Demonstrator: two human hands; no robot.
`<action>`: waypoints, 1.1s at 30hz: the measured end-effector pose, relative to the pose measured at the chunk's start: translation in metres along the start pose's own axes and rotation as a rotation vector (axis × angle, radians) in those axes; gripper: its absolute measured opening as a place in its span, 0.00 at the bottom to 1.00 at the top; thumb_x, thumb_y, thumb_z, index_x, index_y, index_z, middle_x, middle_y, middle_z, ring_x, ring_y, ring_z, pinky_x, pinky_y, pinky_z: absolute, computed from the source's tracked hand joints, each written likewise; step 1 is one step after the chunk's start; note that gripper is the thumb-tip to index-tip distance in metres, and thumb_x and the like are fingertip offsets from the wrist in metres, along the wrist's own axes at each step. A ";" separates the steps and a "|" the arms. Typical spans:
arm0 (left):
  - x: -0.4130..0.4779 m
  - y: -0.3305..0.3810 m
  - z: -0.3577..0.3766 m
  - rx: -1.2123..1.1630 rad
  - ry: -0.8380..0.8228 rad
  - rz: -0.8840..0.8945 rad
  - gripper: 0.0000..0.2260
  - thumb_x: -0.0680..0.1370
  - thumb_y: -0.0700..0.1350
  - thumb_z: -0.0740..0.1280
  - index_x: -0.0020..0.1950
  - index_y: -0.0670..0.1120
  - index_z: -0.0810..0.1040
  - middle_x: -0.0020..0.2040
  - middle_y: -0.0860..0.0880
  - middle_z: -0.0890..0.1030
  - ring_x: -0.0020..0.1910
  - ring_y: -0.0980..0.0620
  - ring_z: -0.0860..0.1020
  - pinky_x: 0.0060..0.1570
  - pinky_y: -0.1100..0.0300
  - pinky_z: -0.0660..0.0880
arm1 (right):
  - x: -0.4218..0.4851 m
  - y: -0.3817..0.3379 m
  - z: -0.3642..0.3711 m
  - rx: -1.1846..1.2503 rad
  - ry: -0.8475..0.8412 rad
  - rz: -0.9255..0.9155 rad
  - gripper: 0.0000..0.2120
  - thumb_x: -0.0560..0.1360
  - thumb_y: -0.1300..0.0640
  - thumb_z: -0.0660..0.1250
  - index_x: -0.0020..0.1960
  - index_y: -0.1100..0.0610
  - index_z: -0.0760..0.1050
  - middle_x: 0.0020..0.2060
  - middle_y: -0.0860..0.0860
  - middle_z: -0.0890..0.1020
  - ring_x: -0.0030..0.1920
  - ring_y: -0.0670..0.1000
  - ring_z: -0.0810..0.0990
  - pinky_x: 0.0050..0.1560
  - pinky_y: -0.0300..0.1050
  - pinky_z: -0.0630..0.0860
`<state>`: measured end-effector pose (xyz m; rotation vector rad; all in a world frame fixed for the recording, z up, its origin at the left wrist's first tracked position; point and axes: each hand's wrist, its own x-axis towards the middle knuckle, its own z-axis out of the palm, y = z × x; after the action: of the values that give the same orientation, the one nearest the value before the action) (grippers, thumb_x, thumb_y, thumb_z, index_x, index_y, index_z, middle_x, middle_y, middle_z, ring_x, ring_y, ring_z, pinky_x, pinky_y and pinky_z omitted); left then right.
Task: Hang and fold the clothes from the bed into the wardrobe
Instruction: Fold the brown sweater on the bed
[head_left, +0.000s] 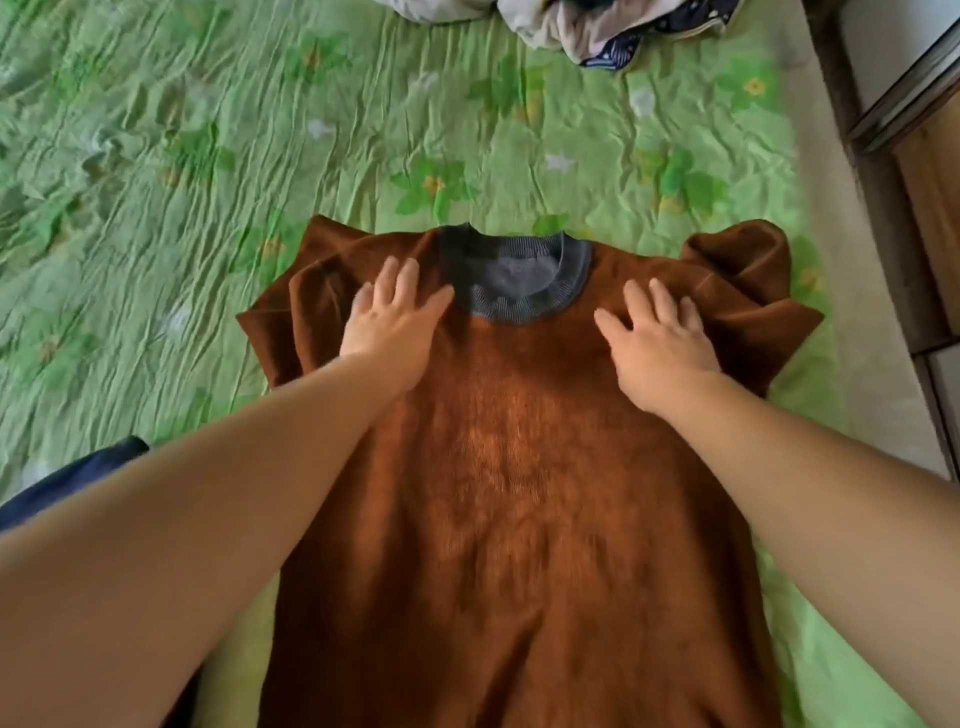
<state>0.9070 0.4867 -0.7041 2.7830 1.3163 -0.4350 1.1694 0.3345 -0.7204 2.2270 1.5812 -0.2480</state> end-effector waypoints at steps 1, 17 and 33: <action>0.013 -0.009 0.002 -0.003 -0.003 -0.040 0.37 0.80 0.43 0.64 0.81 0.60 0.46 0.82 0.40 0.41 0.80 0.39 0.38 0.78 0.39 0.46 | 0.012 0.006 0.001 0.006 -0.020 0.049 0.31 0.82 0.52 0.59 0.80 0.42 0.48 0.81 0.59 0.44 0.80 0.65 0.41 0.77 0.68 0.48; 0.064 -0.053 0.016 -0.016 -0.040 -0.116 0.47 0.70 0.72 0.67 0.80 0.58 0.45 0.75 0.40 0.64 0.75 0.37 0.61 0.69 0.31 0.57 | 0.053 0.066 0.012 0.048 0.049 0.244 0.50 0.68 0.19 0.55 0.78 0.50 0.51 0.69 0.63 0.68 0.67 0.65 0.68 0.64 0.64 0.65; 0.051 -0.149 0.008 -0.708 -0.082 -0.419 0.24 0.77 0.71 0.57 0.62 0.56 0.75 0.63 0.40 0.77 0.57 0.39 0.77 0.61 0.44 0.74 | 0.023 -0.019 0.006 0.217 0.184 -0.179 0.39 0.75 0.30 0.58 0.80 0.42 0.47 0.79 0.58 0.52 0.78 0.63 0.52 0.73 0.74 0.56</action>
<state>0.8222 0.6197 -0.7122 1.9064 1.6298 -0.0566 1.1600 0.3577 -0.7381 2.3267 1.9396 -0.2837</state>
